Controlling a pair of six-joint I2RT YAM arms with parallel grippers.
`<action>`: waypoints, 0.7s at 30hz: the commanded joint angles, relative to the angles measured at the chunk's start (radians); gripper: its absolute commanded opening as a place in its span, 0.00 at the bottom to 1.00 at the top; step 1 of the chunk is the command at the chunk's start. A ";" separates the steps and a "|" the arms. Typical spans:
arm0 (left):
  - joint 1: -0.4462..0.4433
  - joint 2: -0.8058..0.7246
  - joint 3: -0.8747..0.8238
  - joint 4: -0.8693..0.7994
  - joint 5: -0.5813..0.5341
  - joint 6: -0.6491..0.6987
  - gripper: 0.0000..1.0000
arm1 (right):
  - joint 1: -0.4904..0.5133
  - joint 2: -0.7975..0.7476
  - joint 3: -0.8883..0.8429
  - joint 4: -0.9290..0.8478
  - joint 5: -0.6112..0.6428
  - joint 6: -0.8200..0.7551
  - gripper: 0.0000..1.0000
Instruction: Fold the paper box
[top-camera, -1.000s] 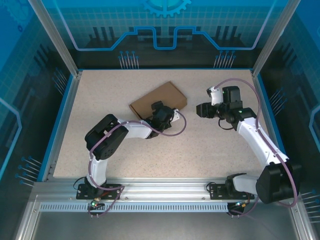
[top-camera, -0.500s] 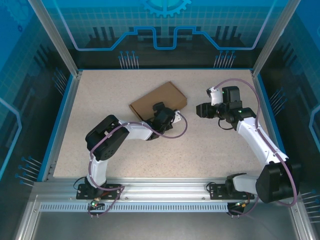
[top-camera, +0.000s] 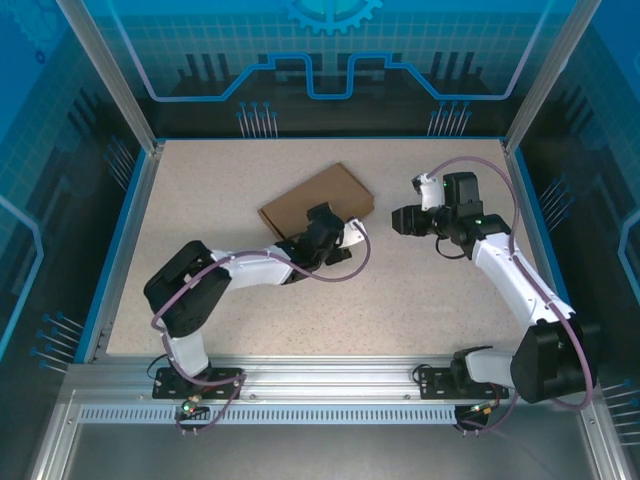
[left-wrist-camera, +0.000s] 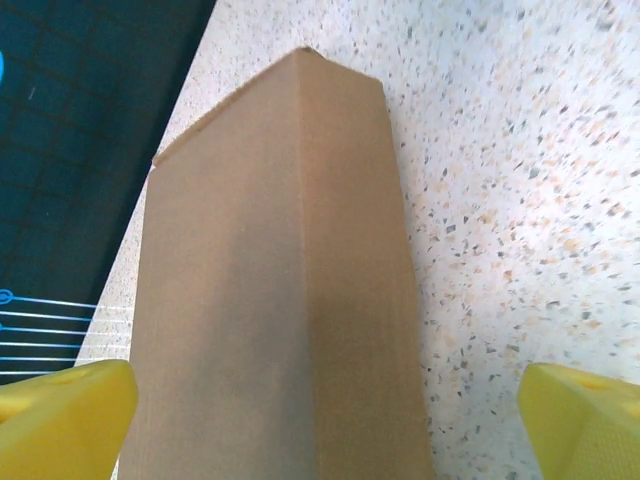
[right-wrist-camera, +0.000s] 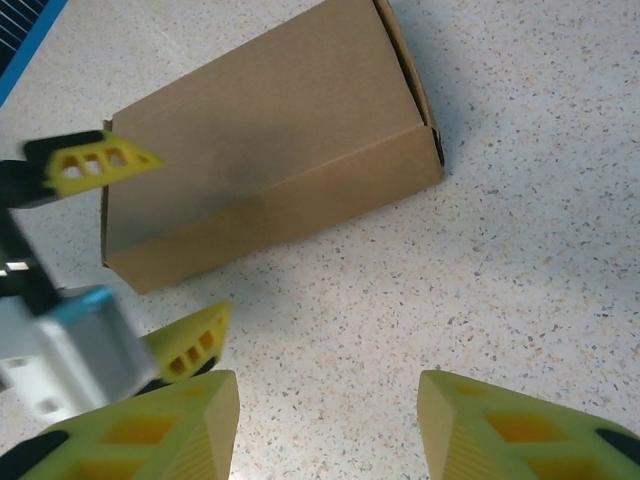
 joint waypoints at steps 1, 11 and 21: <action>0.021 -0.081 -0.012 -0.043 0.066 -0.135 0.99 | -0.005 0.055 0.022 0.033 0.008 0.013 0.51; 0.271 -0.074 0.196 -0.397 0.288 -0.531 0.99 | 0.177 0.316 0.077 0.169 0.014 0.093 0.50; 0.523 0.164 0.482 -0.557 0.560 -0.797 0.95 | 0.304 0.616 0.232 0.251 0.045 0.150 0.36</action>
